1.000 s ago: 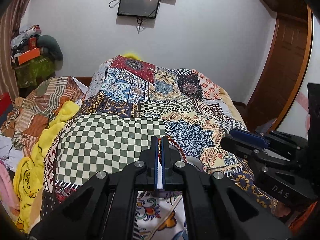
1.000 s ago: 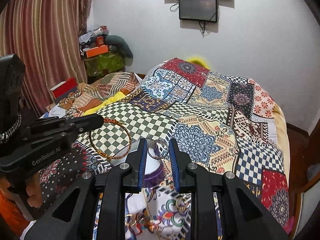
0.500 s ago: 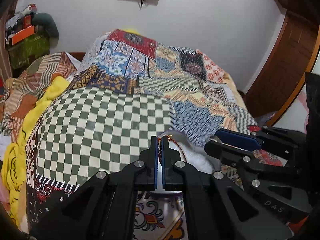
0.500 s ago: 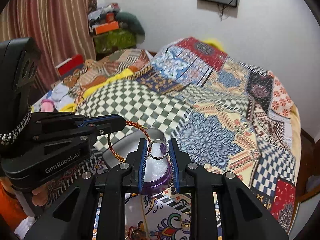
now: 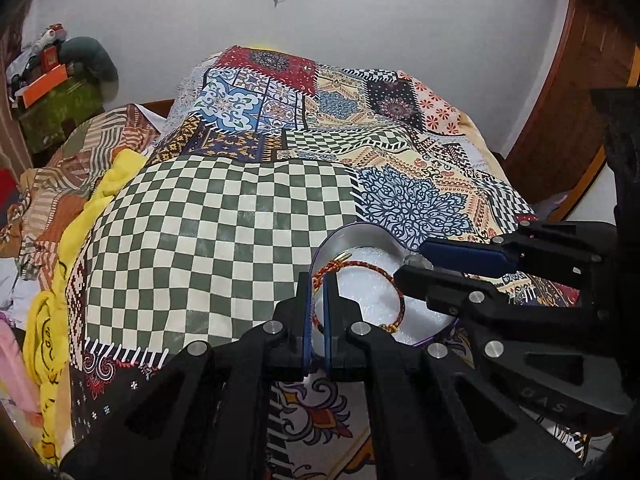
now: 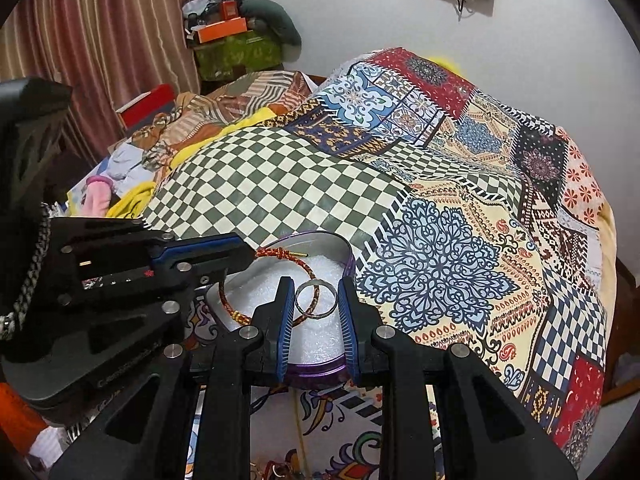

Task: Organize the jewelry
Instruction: 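Carry the ring and bracelet over the heart tin and release them inside, then withdraw both open grippers from the tin toward the loose jewelry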

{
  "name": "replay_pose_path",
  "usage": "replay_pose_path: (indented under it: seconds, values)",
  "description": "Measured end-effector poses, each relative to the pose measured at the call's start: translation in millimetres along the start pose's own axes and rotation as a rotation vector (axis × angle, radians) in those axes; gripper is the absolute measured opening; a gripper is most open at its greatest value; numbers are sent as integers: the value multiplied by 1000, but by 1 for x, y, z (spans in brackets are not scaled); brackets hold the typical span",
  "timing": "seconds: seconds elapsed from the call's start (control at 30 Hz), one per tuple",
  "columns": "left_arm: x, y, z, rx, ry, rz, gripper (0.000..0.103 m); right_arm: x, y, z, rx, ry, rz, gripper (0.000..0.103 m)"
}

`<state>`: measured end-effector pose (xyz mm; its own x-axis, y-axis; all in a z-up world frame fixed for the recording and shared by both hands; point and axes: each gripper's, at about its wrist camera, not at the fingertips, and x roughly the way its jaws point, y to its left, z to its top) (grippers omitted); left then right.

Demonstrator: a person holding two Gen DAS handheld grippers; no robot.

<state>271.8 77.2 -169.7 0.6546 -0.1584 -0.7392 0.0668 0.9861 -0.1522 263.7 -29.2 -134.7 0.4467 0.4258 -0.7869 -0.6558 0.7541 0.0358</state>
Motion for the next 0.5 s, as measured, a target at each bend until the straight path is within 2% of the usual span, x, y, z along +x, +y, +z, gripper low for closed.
replay_pose_path:
  seconds: [0.27,0.43,0.5]
  values:
    - [-12,6,-7,11,0,40,7,3,4,2,-24,21,-2,20]
    - [-23,7,-11,32,-22,82,31,2,11,0,-69,24,-41,20]
    - [-26,8,-12,29,-25,84,32,1,13,0,-84,28,-54,20]
